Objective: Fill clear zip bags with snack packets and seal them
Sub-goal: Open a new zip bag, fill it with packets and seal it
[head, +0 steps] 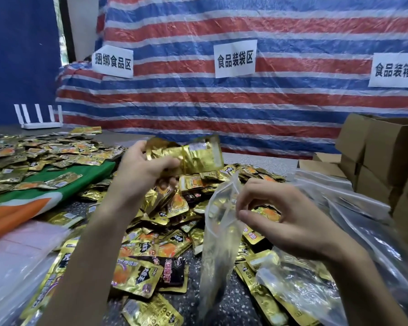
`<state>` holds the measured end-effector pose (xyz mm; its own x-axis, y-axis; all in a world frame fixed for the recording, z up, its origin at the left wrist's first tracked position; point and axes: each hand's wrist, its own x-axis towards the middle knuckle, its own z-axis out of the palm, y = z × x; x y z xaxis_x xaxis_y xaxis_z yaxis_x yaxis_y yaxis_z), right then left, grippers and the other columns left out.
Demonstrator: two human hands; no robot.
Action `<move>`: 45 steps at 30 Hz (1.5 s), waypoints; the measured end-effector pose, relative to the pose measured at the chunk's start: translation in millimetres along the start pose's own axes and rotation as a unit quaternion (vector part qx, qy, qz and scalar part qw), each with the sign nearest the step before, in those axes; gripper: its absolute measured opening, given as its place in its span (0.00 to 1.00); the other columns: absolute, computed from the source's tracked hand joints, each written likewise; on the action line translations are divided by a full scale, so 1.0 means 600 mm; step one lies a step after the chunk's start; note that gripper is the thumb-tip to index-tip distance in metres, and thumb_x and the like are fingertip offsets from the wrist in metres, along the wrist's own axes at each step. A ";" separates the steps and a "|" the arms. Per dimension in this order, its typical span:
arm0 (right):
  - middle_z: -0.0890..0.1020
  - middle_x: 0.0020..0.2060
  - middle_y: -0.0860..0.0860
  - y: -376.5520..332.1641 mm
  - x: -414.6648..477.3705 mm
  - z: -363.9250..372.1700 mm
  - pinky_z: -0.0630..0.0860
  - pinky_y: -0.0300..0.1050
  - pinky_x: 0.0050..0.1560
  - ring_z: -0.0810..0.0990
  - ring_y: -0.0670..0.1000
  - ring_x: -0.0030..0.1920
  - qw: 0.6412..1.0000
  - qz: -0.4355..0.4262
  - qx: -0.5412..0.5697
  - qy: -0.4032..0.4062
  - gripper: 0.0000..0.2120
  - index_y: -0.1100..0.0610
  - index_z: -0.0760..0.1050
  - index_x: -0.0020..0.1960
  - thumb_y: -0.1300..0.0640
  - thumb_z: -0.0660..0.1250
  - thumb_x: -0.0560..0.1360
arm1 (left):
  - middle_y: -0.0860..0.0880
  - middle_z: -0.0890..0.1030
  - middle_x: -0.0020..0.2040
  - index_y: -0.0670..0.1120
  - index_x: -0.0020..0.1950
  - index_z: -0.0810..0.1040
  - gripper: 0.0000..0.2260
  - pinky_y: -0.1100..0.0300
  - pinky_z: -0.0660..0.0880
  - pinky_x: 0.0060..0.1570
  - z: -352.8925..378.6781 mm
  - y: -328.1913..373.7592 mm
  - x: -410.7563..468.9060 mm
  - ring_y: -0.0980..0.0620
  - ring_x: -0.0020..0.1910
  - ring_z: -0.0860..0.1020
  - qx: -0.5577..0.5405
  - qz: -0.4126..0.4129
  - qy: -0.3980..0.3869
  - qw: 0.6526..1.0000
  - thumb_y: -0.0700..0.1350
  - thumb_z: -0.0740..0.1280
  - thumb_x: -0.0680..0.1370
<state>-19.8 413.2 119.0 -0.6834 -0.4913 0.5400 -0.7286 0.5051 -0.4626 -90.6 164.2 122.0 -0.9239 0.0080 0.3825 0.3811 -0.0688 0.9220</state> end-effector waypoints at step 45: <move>0.83 0.40 0.42 -0.003 0.005 0.004 0.77 0.45 0.38 0.80 0.44 0.40 0.988 0.009 -0.140 0.065 0.13 0.49 0.82 0.49 0.44 0.70 0.70 | 0.57 0.81 0.43 0.56 0.44 0.84 0.07 0.69 0.71 0.37 0.003 0.049 -0.064 0.61 0.42 0.79 0.419 0.095 -0.269 0.862 0.57 0.69 0.74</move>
<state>-20.7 409.0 119.8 -0.6713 -0.3936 0.6280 -0.6628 0.6980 -0.2711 -43.8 163.6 134.7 -0.7789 0.5532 0.2956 0.6223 0.6229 0.4741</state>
